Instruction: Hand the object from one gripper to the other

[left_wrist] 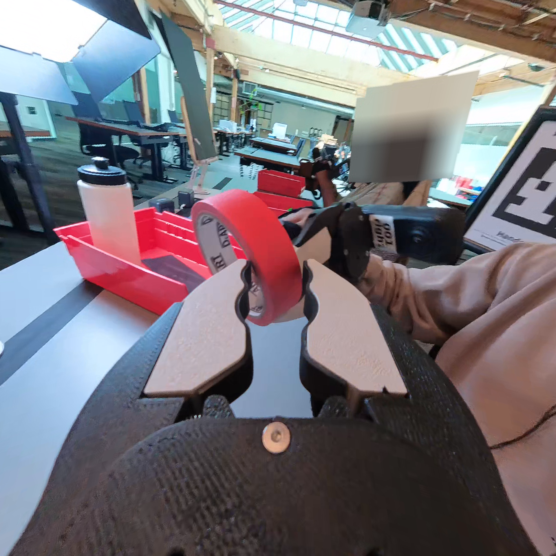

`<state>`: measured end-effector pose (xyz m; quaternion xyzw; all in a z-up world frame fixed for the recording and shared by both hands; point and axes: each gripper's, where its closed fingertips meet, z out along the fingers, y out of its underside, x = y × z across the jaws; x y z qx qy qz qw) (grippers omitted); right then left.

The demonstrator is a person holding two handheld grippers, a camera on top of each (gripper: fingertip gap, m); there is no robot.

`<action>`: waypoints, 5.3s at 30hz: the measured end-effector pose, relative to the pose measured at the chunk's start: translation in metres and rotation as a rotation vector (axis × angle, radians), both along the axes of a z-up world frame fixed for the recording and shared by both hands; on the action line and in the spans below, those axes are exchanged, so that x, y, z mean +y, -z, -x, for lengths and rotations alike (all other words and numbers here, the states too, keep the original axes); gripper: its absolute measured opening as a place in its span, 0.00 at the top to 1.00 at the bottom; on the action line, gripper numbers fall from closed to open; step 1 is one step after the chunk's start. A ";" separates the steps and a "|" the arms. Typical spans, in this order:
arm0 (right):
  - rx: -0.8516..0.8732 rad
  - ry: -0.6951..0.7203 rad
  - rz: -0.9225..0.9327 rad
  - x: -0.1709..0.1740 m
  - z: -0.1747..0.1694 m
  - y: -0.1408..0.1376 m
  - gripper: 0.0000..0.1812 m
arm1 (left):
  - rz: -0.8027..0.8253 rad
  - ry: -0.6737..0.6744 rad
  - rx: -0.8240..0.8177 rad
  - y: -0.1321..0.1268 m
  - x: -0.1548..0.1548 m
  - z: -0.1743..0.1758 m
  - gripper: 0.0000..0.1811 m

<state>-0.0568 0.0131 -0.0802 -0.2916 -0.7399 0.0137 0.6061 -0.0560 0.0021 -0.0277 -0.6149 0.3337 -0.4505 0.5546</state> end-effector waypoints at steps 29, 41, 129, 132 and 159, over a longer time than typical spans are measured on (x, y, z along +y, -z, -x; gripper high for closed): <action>0.453 -0.720 1.479 -0.020 -0.024 -0.067 0.72 | -0.301 0.262 -0.304 -0.048 -0.056 0.003 0.86; 0.565 -0.057 0.561 0.037 -0.042 -0.086 0.85 | -0.048 -0.146 -0.156 -0.022 0.017 0.033 0.82; 0.506 -0.034 0.040 0.020 -0.026 -0.072 0.86 | -0.173 -0.097 -0.026 -0.024 0.001 0.026 0.71; 0.532 0.055 -0.332 0.021 -0.036 -0.083 0.86 | 0.083 0.012 -0.274 -0.029 0.008 0.034 0.72; 0.276 -0.391 0.955 -0.013 -0.015 -0.030 0.64 | -0.443 -0.019 0.251 -0.019 -0.034 -0.002 0.84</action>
